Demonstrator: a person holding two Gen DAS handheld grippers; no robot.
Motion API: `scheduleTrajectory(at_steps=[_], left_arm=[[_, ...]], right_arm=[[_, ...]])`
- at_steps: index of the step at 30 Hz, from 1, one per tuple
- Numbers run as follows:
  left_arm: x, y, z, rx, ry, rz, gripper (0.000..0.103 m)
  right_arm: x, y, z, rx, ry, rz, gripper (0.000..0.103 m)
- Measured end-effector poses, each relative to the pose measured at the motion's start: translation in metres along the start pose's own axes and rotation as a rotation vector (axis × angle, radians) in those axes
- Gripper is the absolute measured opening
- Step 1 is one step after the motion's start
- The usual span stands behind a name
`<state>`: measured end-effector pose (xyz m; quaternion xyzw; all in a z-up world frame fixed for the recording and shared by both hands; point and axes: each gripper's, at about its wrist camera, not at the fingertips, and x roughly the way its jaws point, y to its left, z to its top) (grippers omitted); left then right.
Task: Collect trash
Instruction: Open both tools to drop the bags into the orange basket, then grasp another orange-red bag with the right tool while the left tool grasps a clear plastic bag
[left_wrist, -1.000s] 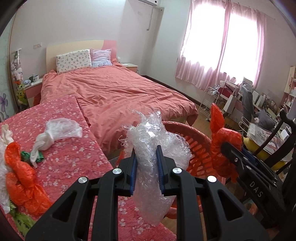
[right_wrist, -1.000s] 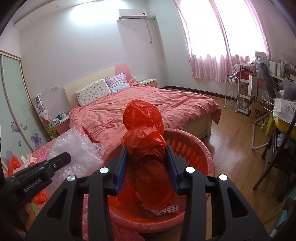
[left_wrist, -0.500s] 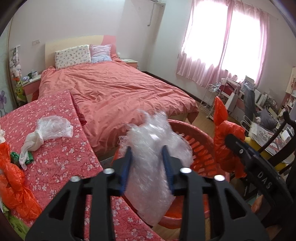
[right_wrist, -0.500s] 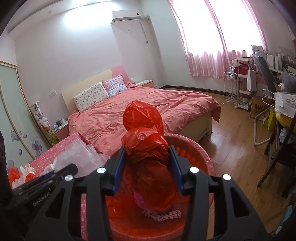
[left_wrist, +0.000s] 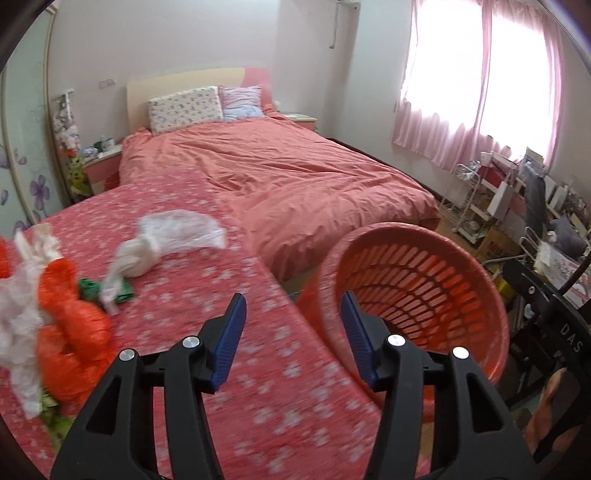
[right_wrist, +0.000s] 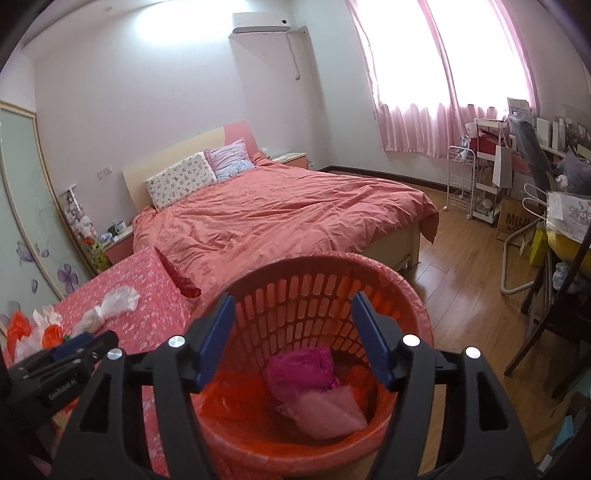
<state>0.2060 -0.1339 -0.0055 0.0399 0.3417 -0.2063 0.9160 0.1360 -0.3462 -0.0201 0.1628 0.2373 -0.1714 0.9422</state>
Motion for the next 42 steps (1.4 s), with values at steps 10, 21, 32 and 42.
scheduleTrajectory(at_steps=[10, 21, 32, 42], left_arm=[[-0.046, 0.076, -0.013, -0.096, -0.020, 0.102, 0.055], [-0.101, 0.186, -0.029, -0.256, -0.059, 0.267, 0.055], [-0.123, 0.248, -0.059, -0.321, -0.056, 0.368, 0.055], [-0.134, 0.277, -0.070, -0.362, -0.060, 0.374, 0.055]], right_arm=[[-0.025, 0.060, -0.013, -0.100, 0.023, 0.087, 0.064], [-0.027, 0.157, -0.035, -0.207, 0.093, 0.234, 0.064], [0.003, 0.269, -0.061, -0.320, 0.210, 0.376, 0.051], [0.043, 0.322, -0.081, -0.394, 0.293, 0.360, 0.050]])
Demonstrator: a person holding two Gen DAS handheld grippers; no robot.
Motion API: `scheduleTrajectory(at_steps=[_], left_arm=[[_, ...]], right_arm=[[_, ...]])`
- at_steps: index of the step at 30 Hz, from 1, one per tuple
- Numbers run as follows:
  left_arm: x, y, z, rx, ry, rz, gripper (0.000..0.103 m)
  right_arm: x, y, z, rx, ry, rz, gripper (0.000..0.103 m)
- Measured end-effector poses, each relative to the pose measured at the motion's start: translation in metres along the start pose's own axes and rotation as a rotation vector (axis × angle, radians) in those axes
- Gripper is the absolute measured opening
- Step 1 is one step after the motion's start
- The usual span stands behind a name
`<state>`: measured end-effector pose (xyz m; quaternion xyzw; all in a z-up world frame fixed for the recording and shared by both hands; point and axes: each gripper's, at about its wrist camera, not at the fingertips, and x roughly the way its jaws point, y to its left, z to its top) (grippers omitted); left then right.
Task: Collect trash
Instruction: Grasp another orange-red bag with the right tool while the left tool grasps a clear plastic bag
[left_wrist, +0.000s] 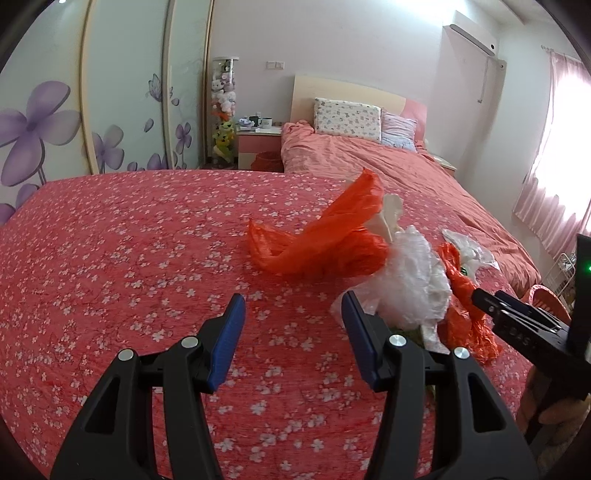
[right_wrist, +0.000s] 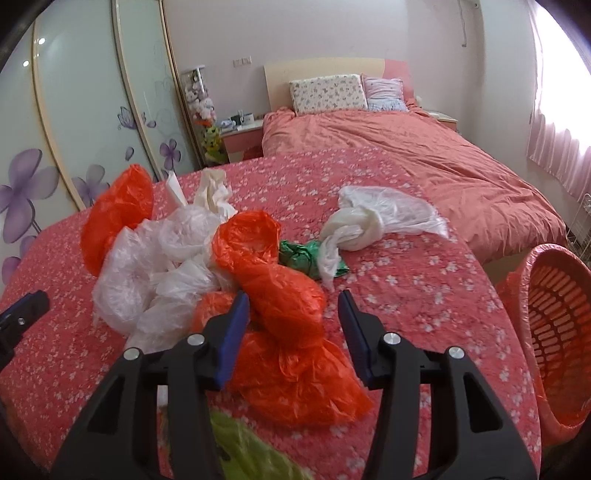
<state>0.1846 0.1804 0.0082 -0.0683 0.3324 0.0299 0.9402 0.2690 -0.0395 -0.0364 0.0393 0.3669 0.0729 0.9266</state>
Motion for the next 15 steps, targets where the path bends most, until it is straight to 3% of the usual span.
scheduleTrajectory(at_steps=[4, 5, 6, 7, 10, 15], left_arm=[[0.002, 0.001, 0.001, -0.004, 0.006, -0.012, 0.055], [0.002, 0.000, 0.001, -0.005, 0.007, -0.016, 0.055], [0.003, -0.001, 0.000, -0.005, 0.008, -0.019, 0.055], [0.003, -0.003, 0.000, -0.004, 0.010, -0.025, 0.055], [0.003, -0.010, 0.000, 0.001, 0.012, -0.045, 0.055], [0.005, -0.029, 0.002, 0.021, 0.012, -0.074, 0.055]], right_arm=[[0.011, 0.003, -0.002, -0.018, 0.036, -0.007, 0.049], [0.015, 0.005, -0.003, -0.028, 0.045, -0.013, 0.046], [0.018, 0.005, -0.004, -0.034, 0.055, -0.015, 0.033], [0.020, 0.004, -0.004, -0.033, 0.069, -0.013, 0.029], [0.011, -0.002, -0.006, -0.009, 0.050, 0.006, 0.022], [-0.022, -0.013, -0.010, 0.007, -0.015, 0.013, 0.021]])
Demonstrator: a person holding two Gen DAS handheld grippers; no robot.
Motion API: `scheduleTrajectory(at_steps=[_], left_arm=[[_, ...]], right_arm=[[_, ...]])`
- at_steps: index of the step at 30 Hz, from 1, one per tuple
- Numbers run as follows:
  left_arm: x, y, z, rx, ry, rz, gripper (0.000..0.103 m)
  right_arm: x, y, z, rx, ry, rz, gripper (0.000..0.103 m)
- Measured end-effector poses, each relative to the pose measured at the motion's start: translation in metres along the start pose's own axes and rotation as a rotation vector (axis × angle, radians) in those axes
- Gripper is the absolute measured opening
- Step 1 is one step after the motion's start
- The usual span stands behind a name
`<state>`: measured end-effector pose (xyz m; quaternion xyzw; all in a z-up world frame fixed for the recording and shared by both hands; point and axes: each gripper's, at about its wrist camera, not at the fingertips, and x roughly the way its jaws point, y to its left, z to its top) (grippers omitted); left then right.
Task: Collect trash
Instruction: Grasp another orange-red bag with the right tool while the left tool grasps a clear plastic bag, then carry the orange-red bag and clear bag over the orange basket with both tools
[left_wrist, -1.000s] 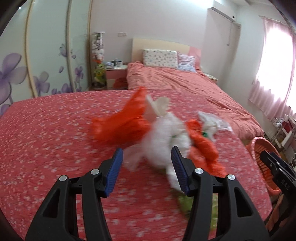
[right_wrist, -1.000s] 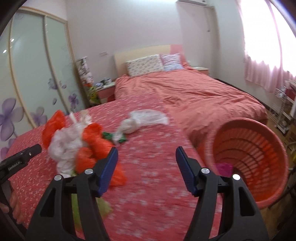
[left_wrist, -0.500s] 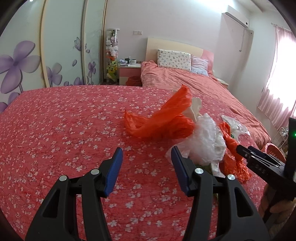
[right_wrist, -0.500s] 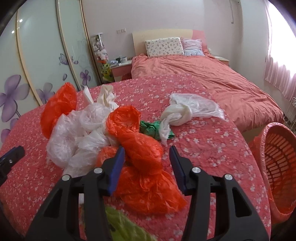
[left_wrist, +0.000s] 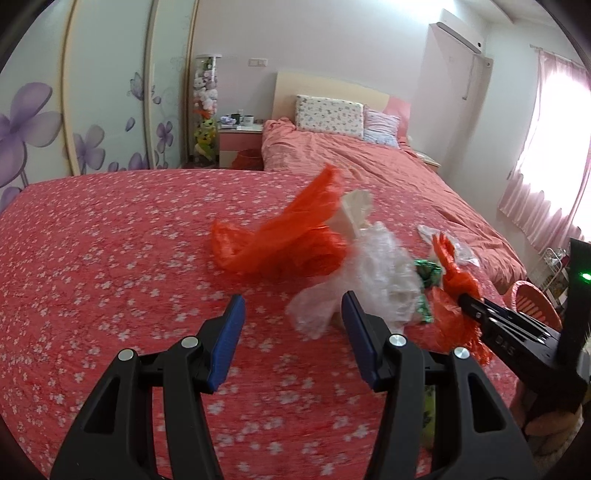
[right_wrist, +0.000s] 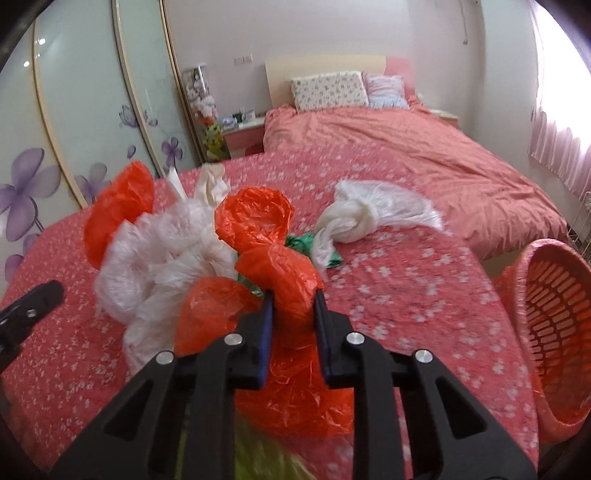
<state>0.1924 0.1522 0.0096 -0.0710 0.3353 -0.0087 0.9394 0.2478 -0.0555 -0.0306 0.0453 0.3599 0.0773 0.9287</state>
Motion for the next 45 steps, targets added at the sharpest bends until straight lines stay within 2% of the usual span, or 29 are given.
scheduleTrajectory(at_steps=[6, 12, 13, 15, 16, 18, 20, 33, 45], left_arm=[[0.016, -0.028, 0.007, 0.007, 0.020, -0.026, 0.055], [0.044, -0.045, 0.008, 0.027, 0.071, 0.015, 0.054], [0.048, -0.046, 0.008, 0.024, 0.079, 0.022, 0.051], [0.053, -0.046, 0.008, 0.016, 0.098, 0.014, 0.031], [0.054, -0.046, 0.007, 0.012, 0.103, 0.006, 0.026], [0.051, -0.045, 0.006, 0.005, 0.101, -0.012, 0.019], [0.043, -0.047, 0.006, 0.009, 0.085, -0.023, 0.018], [-0.026, -0.063, 0.026, 0.046, -0.045, -0.056, 0.018], [-0.044, -0.113, 0.019, 0.117, -0.067, -0.155, 0.018]], right_arm=[[-0.034, -0.022, -0.007, 0.005, -0.055, -0.046, 0.021], [-0.043, -0.048, -0.017, 0.033, -0.045, -0.078, 0.021], [-0.044, -0.051, -0.019, 0.036, -0.043, -0.082, 0.021], [-0.045, -0.056, -0.021, 0.040, -0.041, -0.088, 0.021], [-0.046, -0.057, -0.022, 0.042, -0.040, -0.090, 0.021], [-0.048, -0.061, -0.024, 0.047, -0.042, -0.093, 0.021], [-0.053, -0.064, -0.025, 0.053, -0.048, -0.093, 0.021], [-0.106, -0.067, -0.018, 0.068, -0.145, -0.082, 0.021], [-0.152, -0.090, -0.022, 0.097, -0.215, -0.127, 0.021]])
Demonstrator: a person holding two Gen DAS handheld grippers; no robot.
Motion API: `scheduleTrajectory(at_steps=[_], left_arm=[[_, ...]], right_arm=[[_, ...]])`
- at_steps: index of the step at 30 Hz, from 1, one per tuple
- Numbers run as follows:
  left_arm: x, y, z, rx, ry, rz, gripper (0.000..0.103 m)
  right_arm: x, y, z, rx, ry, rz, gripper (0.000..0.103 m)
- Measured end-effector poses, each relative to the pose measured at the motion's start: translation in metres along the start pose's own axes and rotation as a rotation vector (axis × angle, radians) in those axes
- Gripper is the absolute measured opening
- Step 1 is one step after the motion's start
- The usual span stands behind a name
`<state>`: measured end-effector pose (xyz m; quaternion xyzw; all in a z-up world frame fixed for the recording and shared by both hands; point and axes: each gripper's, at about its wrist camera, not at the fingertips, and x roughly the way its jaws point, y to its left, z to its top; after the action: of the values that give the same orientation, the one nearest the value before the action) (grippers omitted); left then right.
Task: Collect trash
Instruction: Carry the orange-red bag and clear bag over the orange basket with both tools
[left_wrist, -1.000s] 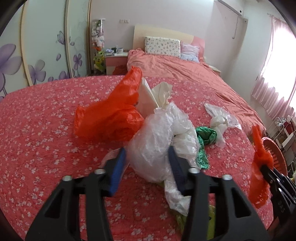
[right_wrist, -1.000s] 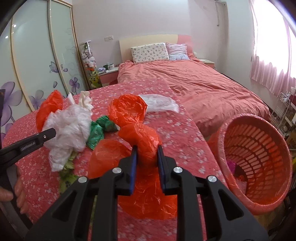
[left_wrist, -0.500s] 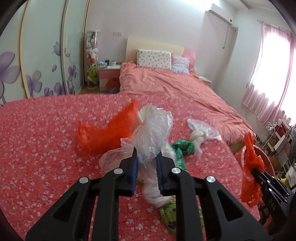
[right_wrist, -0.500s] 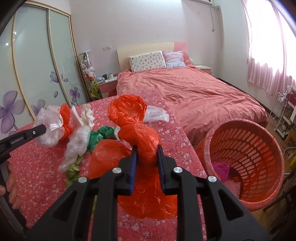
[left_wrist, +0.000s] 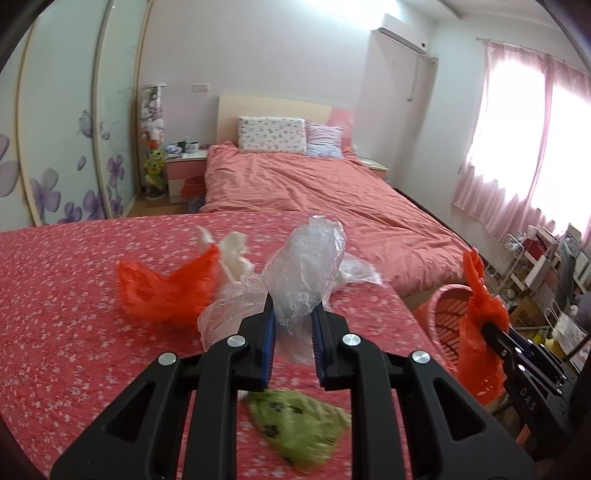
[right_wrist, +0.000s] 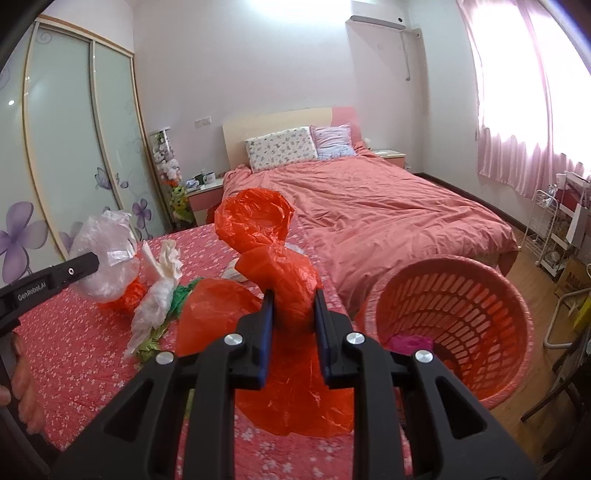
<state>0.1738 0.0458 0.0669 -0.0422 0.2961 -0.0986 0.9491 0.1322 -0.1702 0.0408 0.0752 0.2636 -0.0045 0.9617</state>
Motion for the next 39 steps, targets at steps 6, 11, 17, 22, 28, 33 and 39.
scheduleTrajectory(at_steps=[6, 11, 17, 22, 28, 33, 39], left_arm=[[0.005, -0.031, -0.003, 0.032, 0.012, -0.065, 0.018], [0.011, -0.051, -0.007, 0.050, 0.028, -0.112, 0.018], [0.022, -0.078, -0.012, 0.067, 0.051, -0.164, 0.018], [0.032, -0.103, -0.013, 0.085, 0.068, -0.205, 0.018], [0.043, -0.134, -0.020, 0.102, 0.091, -0.259, 0.018], [0.053, -0.160, -0.024, 0.124, 0.107, -0.294, 0.018], [0.065, -0.186, -0.028, 0.148, 0.126, -0.334, 0.018]], right_arm=[[-0.014, -0.023, 0.001, 0.021, -0.023, -0.034, 0.021], [-0.020, -0.040, 0.000, 0.045, -0.030, -0.062, 0.021], [-0.022, -0.067, -0.003, 0.077, -0.031, -0.101, 0.021], [-0.020, -0.089, -0.006, 0.106, -0.027, -0.132, 0.021], [-0.018, -0.118, -0.008, 0.143, -0.028, -0.173, 0.021], [-0.014, -0.141, -0.010, 0.179, -0.029, -0.210, 0.021], [-0.006, -0.172, -0.012, 0.224, -0.023, -0.248, 0.021]])
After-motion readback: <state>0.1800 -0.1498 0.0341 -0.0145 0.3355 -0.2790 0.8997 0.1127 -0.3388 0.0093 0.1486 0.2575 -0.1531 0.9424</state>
